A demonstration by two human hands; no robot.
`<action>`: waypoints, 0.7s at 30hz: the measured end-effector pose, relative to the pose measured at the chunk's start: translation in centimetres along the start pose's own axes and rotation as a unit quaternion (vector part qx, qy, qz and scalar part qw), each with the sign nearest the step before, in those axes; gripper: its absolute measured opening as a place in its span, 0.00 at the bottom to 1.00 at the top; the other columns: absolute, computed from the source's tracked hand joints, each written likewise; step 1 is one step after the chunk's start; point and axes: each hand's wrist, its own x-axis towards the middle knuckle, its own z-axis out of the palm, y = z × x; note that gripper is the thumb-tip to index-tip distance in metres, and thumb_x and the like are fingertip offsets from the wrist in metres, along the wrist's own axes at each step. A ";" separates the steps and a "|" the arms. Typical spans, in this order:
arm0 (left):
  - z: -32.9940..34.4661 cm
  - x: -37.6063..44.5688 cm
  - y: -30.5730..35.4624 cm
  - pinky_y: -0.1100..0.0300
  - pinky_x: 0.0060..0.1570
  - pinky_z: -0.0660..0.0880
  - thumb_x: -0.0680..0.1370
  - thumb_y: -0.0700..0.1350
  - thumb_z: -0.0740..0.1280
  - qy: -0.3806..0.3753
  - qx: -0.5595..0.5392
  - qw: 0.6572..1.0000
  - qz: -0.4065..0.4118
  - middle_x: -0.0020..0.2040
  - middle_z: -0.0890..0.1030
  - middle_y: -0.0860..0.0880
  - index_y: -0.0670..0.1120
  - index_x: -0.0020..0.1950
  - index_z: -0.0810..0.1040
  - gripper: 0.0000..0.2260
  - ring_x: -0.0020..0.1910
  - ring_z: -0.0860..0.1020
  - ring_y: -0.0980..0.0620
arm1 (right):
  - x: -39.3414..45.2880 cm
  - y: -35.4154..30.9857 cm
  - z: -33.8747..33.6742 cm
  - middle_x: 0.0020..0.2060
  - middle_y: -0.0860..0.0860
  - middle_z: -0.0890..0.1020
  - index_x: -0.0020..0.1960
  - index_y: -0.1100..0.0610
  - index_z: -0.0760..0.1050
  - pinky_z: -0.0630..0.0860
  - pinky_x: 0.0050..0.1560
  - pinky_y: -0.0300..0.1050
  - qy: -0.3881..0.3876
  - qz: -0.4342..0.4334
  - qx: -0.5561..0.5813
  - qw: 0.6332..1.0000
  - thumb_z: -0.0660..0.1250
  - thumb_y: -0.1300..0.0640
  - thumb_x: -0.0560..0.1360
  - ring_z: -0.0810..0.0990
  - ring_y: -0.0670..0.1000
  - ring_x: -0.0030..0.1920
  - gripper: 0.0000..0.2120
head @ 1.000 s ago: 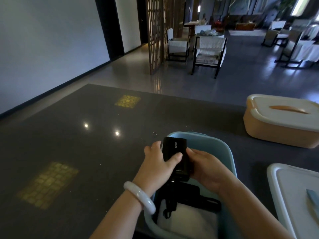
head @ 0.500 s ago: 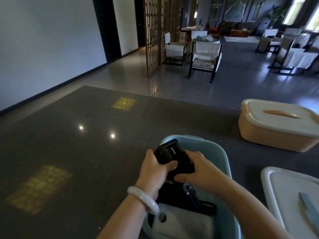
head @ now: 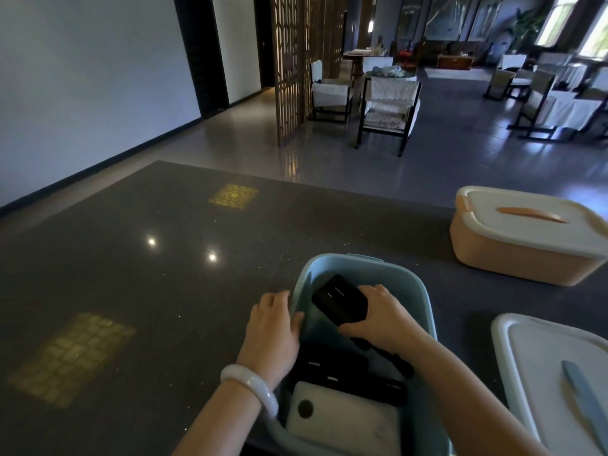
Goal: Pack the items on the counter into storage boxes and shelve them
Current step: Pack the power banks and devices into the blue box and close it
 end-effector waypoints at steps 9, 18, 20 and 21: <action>1.6 -0.9 -1.1 0.63 0.61 0.69 0.84 0.50 0.52 -0.043 -0.109 0.991 -0.063 0.71 0.70 0.48 0.52 0.78 0.55 0.22 0.67 0.72 0.51 | -0.2 0.5 2.0 0.51 0.48 0.71 0.62 0.51 0.72 0.73 0.53 0.44 -0.115 -0.054 -0.071 0.989 0.78 0.44 0.61 0.73 0.49 0.51 0.32; 2.3 -0.6 -1.9 0.75 0.48 0.67 0.84 0.51 0.51 -0.015 -0.102 0.993 -0.050 0.71 0.70 0.50 0.52 0.78 0.56 0.22 0.65 0.73 0.55 | -0.5 0.9 3.2 0.57 0.46 0.72 0.68 0.50 0.67 0.69 0.59 0.42 -0.154 -0.109 -0.099 0.977 0.78 0.44 0.61 0.72 0.48 0.58 0.39; 2.4 -0.6 -2.0 0.80 0.40 0.66 0.84 0.50 0.51 -0.014 -0.108 0.993 -0.053 0.70 0.71 0.50 0.52 0.78 0.56 0.22 0.63 0.73 0.57 | -0.3 0.9 3.2 0.58 0.44 0.74 0.68 0.48 0.68 0.70 0.58 0.42 -0.176 -0.096 -0.068 0.977 0.77 0.44 0.64 0.73 0.47 0.58 0.35; 2.4 -0.5 -2.1 0.81 0.39 0.66 0.84 0.50 0.52 -0.013 -0.111 0.992 -0.053 0.70 0.72 0.50 0.52 0.78 0.56 0.21 0.62 0.73 0.58 | -0.2 1.0 3.2 0.58 0.43 0.75 0.67 0.47 0.68 0.70 0.57 0.42 -0.183 -0.087 -0.049 0.978 0.75 0.44 0.66 0.74 0.46 0.58 0.32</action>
